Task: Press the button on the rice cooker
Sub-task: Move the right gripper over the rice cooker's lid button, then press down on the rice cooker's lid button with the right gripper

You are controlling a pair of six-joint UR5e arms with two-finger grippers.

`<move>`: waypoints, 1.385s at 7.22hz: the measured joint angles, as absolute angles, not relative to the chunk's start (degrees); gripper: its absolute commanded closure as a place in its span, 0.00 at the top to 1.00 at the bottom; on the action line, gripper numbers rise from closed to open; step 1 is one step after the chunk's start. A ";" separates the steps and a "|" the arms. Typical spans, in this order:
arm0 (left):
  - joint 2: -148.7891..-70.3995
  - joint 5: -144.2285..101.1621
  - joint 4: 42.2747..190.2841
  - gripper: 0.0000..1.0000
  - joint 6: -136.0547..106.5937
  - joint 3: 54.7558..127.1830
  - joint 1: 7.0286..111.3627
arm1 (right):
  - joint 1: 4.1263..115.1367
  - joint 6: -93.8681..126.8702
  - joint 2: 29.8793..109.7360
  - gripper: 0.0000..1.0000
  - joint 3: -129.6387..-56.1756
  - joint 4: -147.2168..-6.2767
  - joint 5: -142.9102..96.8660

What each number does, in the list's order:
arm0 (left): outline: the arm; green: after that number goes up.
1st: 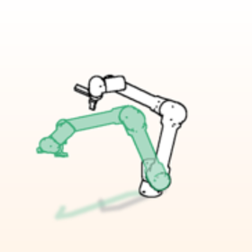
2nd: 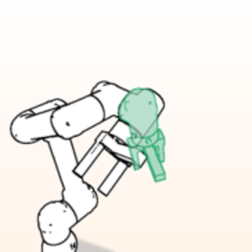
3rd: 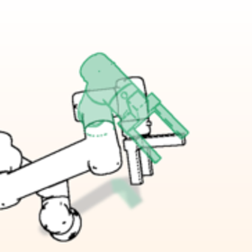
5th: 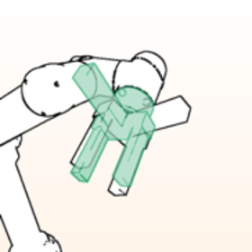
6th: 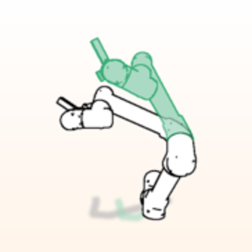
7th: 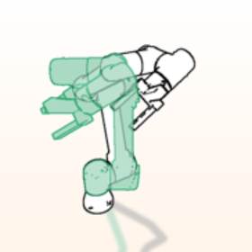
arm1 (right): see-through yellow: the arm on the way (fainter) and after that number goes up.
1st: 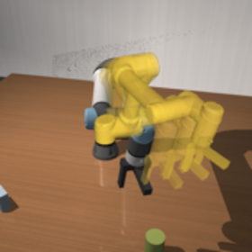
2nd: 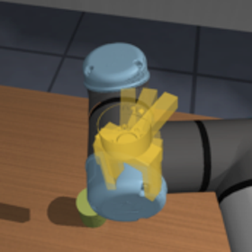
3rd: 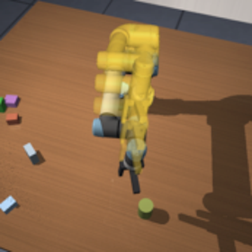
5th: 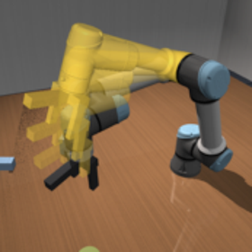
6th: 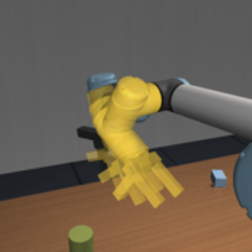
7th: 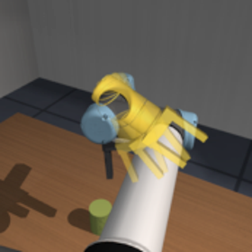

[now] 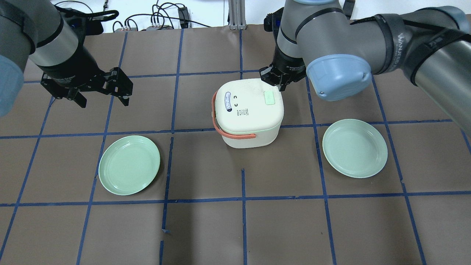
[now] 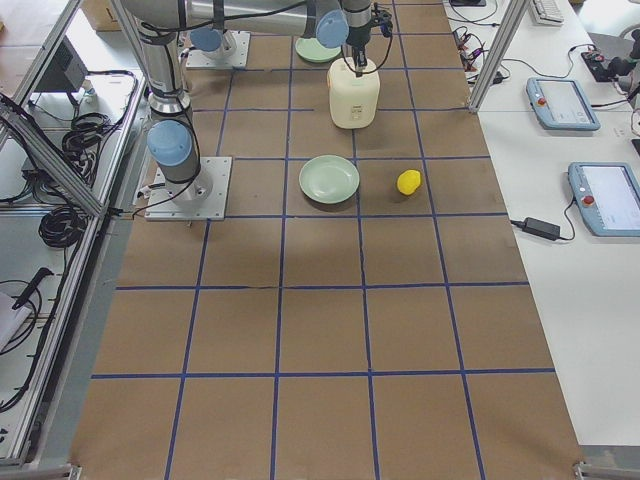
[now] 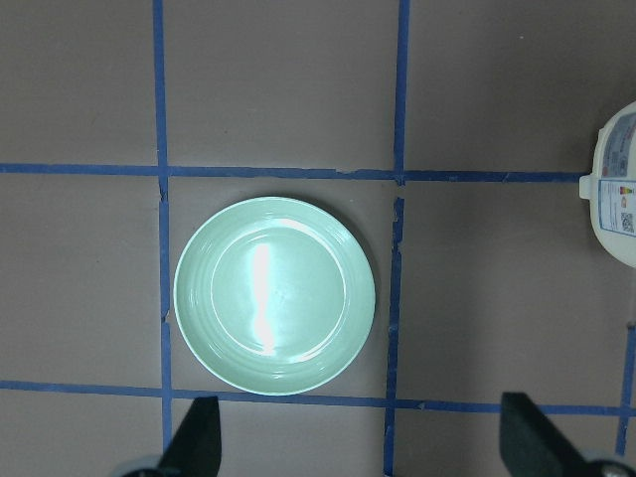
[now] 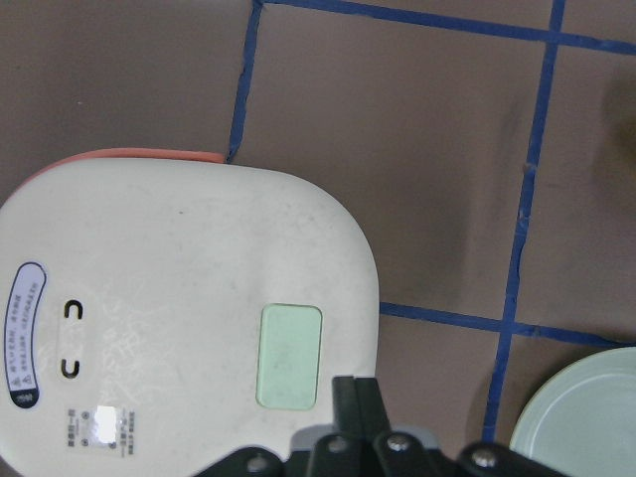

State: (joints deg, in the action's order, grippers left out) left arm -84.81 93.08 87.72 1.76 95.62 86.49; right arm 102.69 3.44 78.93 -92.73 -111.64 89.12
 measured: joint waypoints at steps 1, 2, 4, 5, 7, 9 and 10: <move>-84.81 93.08 87.72 1.00 1.76 95.62 86.48 | 102.88 3.58 78.38 0.06 -92.77 -112.31 89.15; -84.81 93.08 87.71 1.00 1.76 95.62 86.48 | 103.11 3.67 77.90 0.05 -92.78 -112.74 89.14; -84.82 93.08 87.75 1.00 1.76 95.62 86.49 | 104.24 3.76 76.94 0.06 -92.73 -114.03 89.57; -84.81 93.08 87.75 1.00 1.76 95.62 86.48 | 104.67 3.77 76.31 0.06 -92.74 -114.72 89.78; -84.82 93.08 87.74 1.00 1.76 95.62 86.48 | 104.90 3.72 75.05 0.06 -92.86 -116.14 89.92; -84.82 93.08 87.72 1.00 1.76 95.62 86.48 | 104.94 3.69 74.67 0.06 -93.06 -116.85 89.91; -84.82 93.08 87.71 1.00 1.76 95.62 86.49 | 104.94 3.69 74.43 0.06 -93.58 -117.76 89.88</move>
